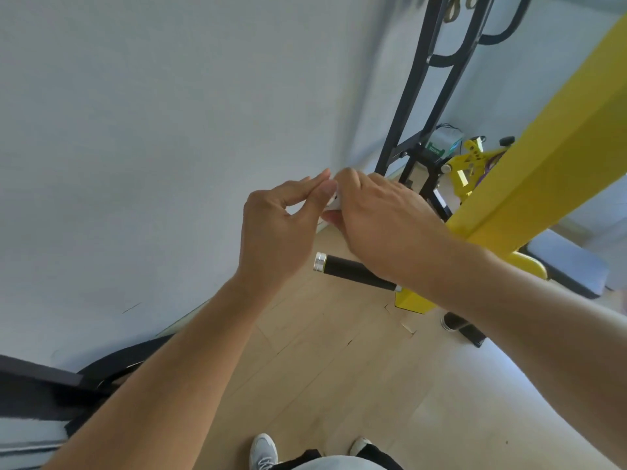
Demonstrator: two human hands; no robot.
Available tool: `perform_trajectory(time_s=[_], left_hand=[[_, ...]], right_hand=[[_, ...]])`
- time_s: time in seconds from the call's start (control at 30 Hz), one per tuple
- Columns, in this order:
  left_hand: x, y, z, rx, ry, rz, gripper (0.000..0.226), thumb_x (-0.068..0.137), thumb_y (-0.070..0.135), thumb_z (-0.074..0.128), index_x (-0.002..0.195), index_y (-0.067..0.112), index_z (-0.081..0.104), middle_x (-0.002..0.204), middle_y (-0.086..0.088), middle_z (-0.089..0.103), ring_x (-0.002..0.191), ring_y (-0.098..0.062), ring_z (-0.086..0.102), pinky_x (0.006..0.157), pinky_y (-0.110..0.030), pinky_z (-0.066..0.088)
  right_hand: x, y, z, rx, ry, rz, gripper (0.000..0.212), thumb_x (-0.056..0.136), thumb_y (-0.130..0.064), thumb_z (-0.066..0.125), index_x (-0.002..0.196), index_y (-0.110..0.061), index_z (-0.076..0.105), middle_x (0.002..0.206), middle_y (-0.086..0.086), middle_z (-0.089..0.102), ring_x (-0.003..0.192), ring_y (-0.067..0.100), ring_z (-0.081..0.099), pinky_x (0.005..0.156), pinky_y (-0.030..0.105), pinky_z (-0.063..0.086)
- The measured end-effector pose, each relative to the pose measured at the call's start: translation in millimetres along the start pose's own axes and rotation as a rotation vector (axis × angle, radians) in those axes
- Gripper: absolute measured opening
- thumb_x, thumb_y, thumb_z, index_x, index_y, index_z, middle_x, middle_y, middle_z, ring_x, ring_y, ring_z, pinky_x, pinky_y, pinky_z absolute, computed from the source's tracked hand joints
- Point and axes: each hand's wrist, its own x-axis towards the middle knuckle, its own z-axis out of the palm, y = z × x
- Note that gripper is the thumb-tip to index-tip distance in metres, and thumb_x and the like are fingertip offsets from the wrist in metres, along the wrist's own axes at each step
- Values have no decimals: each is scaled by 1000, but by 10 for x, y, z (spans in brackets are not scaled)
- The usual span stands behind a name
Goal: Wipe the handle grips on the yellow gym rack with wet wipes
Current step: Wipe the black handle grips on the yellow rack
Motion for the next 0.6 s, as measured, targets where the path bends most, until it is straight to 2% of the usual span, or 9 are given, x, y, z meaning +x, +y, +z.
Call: perform_trajectory(time_s=[0.07,0.1,0.17,0.23,0.3,0.4,0.5,0.53,0.6], left_hand=[[7,-3,-38,6,5,3,29,92,36,68,116,22,74,114,7,75,118,-1,64,99,-12,47],[6,-3,-50,8,8,-2,29,92,37,67,116,23,75,114,6,76,118,-2,64,95,-6,45],[-4,-7,-48,17,27,-3,29,92,38,67,116,23,75,112,6,77,116,-5,65,87,1,43],[-24,-5,-24,24,32,7,30,93,38,66,117,22,75,111,5,77,113,-7,67,85,3,41],[-45,5,6,9,11,2,32,93,38,66,119,22,74,112,6,76,113,-3,66,88,4,39],[-58,-3,25,-20,-1,9,28,93,35,67,117,21,75,108,14,75,113,5,64,92,-1,41],[-53,-17,-11,-33,11,12,23,93,33,68,113,23,76,103,16,74,112,3,66,95,-10,47],[-49,-17,-34,-22,12,14,24,92,34,68,113,24,75,107,15,74,114,3,65,98,-12,47],[-44,-6,-63,8,6,12,27,92,38,68,115,26,75,113,12,74,118,3,62,101,-11,45]], right_hand=[[-105,69,-39,-184,2,-11,34,106,-40,36,118,-11,47,99,5,63,79,21,52,85,41,45],[-199,125,-78,-294,-57,6,32,106,-38,35,118,-11,45,101,6,63,80,21,51,88,42,44],[-371,201,-181,-474,-207,95,31,105,-34,30,121,-10,41,108,10,61,91,26,54,98,45,39],[-437,194,-223,-570,-271,160,34,104,-31,28,122,-6,42,107,12,61,97,29,57,106,48,32],[-380,124,-174,-553,-193,129,32,105,-30,28,120,-7,44,97,11,59,91,28,54,107,48,29],[-119,-42,1,-352,-21,71,34,106,-36,31,116,-8,47,90,8,50,86,26,50,96,42,37],[-2,-114,119,-196,147,23,33,103,-33,47,115,-4,56,92,9,62,84,27,59,88,42,44],[-34,-91,98,-205,146,19,31,101,-32,51,115,-4,56,94,10,64,84,27,59,88,42,45],[-195,15,-23,-341,-40,59,28,101,-28,47,120,-8,49,104,10,64,89,25,56,98,44,40]])
